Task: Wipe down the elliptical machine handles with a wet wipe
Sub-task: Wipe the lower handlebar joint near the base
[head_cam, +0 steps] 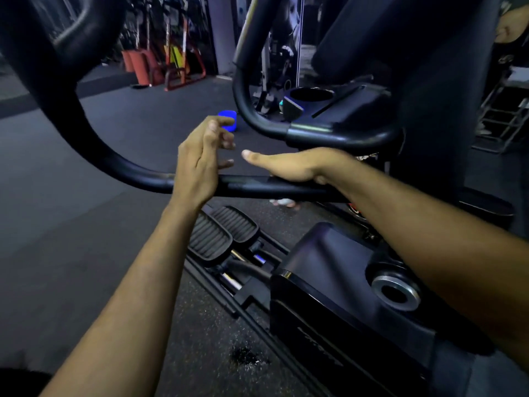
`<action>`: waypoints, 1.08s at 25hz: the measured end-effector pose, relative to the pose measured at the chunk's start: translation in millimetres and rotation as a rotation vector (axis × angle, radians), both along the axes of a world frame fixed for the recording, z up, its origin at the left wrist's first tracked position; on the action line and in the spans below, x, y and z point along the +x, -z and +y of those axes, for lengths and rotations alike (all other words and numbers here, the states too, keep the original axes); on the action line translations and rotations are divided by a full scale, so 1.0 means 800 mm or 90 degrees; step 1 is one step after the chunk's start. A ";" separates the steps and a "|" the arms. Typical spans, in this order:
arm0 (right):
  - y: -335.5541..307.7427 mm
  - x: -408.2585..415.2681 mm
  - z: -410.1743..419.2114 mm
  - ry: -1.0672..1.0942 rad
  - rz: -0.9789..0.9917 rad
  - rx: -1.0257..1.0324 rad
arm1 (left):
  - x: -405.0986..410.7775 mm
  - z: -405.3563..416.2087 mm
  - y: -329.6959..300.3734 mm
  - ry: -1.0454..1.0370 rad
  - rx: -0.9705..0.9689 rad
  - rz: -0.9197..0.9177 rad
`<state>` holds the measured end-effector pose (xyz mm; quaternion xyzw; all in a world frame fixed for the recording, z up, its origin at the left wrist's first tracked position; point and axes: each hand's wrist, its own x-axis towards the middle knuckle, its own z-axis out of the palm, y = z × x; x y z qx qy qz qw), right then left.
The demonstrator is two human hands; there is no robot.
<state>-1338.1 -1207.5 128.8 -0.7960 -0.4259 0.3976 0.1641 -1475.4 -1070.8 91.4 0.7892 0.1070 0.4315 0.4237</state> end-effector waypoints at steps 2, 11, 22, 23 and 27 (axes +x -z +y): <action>0.002 -0.025 0.036 0.001 -0.003 0.034 | -0.005 0.005 -0.002 -0.001 -0.016 -0.044; 0.028 0.007 -0.107 -0.048 -0.484 0.407 | -0.006 0.007 0.008 0.021 0.046 -0.022; 0.109 -0.030 -0.127 0.096 -0.806 0.662 | -0.053 0.000 0.066 -0.118 0.109 -0.294; 0.107 -0.036 -0.111 0.085 -0.800 0.658 | -0.062 0.004 0.072 -0.153 0.106 -0.311; 0.103 -0.066 -0.032 0.024 -0.816 0.643 | -0.094 0.029 0.079 -0.206 0.070 -0.328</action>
